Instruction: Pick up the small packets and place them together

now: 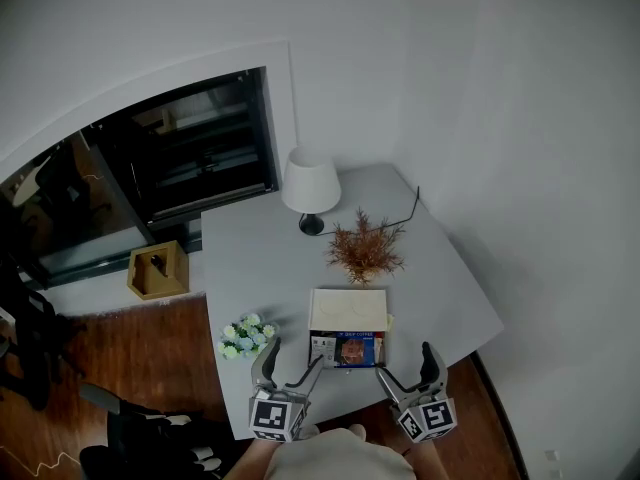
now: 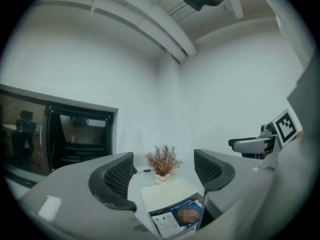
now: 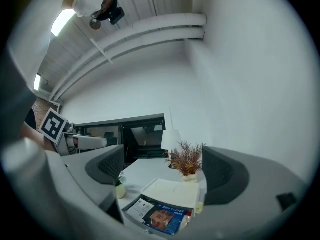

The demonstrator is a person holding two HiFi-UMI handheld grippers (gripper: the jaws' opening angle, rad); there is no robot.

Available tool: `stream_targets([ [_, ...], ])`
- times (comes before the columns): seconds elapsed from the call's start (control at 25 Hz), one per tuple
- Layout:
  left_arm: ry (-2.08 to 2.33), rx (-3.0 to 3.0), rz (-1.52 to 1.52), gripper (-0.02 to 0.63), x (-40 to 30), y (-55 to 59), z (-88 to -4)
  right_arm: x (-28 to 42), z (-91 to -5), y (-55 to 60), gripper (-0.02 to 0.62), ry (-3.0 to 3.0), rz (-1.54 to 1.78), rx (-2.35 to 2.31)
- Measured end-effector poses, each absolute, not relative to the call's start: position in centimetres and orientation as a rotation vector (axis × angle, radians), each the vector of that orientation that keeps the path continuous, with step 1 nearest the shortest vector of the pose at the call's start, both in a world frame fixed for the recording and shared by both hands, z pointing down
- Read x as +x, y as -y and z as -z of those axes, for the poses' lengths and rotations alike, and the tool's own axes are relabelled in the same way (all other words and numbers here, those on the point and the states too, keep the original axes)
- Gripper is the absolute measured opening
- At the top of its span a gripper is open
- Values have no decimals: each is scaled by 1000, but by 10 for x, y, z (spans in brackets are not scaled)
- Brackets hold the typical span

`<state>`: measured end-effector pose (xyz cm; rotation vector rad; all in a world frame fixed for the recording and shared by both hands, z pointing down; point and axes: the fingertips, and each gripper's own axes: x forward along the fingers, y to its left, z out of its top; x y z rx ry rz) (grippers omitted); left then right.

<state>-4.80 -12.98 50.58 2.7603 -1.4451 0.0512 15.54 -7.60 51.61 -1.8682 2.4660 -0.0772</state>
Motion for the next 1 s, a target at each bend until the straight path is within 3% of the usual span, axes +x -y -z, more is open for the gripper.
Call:
stream_targets([
  [0.24, 1561, 2735, -5, 390, -87, 119, -488, 150, -494, 74, 483, -2432, 3, -1870],
  [0.56, 1551, 2704, 38, 386, -90, 128, -493, 138, -512, 82, 483, -2572, 51, -1797],
  [1.0, 1562, 2631, -7, 385, -99, 138, -513, 98, -630, 143, 440, -3213, 350, -1529],
])
